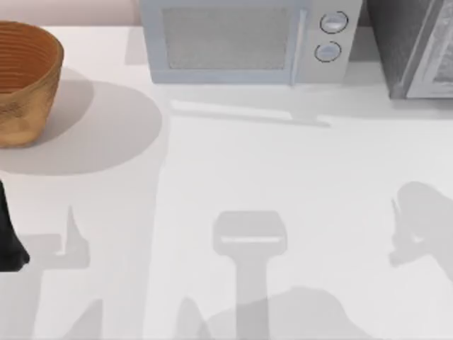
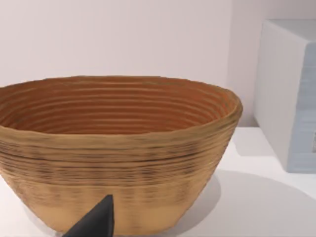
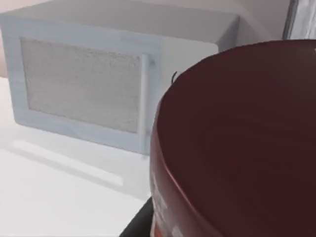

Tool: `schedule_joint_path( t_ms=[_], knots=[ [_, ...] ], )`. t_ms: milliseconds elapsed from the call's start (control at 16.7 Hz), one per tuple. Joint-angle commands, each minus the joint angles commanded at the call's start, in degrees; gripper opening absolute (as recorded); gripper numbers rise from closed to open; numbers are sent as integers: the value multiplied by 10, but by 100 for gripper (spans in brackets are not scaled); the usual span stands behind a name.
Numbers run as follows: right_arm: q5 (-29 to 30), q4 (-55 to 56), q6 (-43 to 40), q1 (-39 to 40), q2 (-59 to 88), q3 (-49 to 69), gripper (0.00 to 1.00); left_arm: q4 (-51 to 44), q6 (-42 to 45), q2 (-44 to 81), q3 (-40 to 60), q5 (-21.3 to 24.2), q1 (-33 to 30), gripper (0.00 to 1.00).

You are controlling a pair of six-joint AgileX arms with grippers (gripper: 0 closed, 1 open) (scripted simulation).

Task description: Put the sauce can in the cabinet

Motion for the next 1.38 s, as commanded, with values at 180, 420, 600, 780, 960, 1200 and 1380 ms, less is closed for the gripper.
schedule_joint_path(
  t_ms=[180, 420, 600, 780, 960, 1200, 1380],
  knots=[
    [74, -19, 30, -34, -114, -69, 0, 0, 0, 0, 0, 0, 0, 100],
    [122, -25, 41, -52, -185, -110, 0, 0, 0, 0, 0, 0, 0, 100],
    [125, -25, 41, -53, -188, -112, 0, 0, 0, 0, 0, 0, 0, 100],
    [123, -25, 41, -51, -185, -111, 0, 0, 0, 0, 0, 0, 0, 100],
    [130, -33, 43, -45, -157, -76, 0, 0, 0, 0, 0, 0, 0, 100],
    [147, -64, 44, -29, -71, 54, 0, 0, 0, 0, 0, 0, 0, 100],
    [159, -96, 43, -12, 29, 210, 0, 0, 0, 0, 0, 0, 0, 100]
  ],
)
